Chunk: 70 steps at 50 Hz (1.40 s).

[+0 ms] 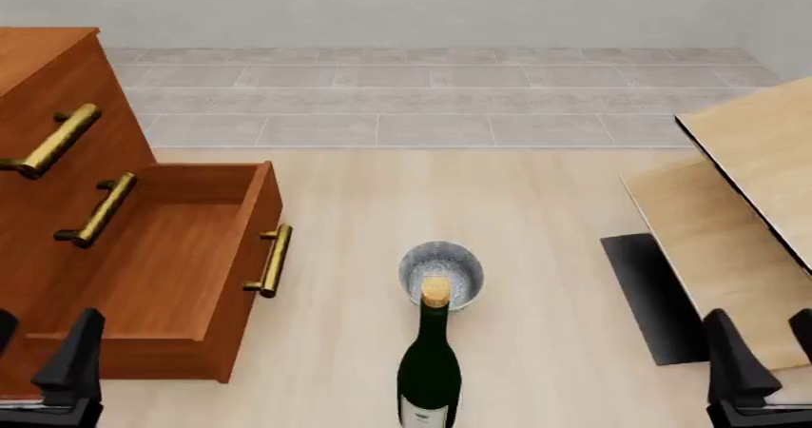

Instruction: Put the bowl on top of the cabinet.

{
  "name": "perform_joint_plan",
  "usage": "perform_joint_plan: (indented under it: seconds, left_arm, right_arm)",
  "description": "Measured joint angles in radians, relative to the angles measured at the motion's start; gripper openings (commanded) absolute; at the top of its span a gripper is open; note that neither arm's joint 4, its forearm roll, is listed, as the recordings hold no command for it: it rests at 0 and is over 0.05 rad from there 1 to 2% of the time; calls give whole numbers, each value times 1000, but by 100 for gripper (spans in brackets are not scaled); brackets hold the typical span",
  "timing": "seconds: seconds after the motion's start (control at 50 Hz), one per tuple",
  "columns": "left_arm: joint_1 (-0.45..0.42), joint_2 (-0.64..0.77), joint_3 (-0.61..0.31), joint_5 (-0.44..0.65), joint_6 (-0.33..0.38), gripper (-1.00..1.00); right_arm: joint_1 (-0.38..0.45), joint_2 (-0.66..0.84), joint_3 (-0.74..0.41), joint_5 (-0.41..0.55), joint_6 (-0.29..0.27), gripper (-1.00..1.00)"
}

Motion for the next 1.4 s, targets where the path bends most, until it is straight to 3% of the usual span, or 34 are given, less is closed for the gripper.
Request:
perform_joint_plan:
  seconds: [0.5, 0.82, 1.06, 1.4]
  left_arm:
    - [21, 21, -3, -7, 21, 100]
    - [0, 221, -14, -155, 33, 100]
    - [-50, 380, -69, -251, 42, 100]
    - [-192, 546, -202, -269, 44, 100]
  right_arm:
    - [0, 5, -3, -1, 0, 100]
    - [0, 5, -3, -1, 0, 100]
    - [0, 5, -3, -1, 0, 100]
    - [0, 5, -3, -1, 0, 100]
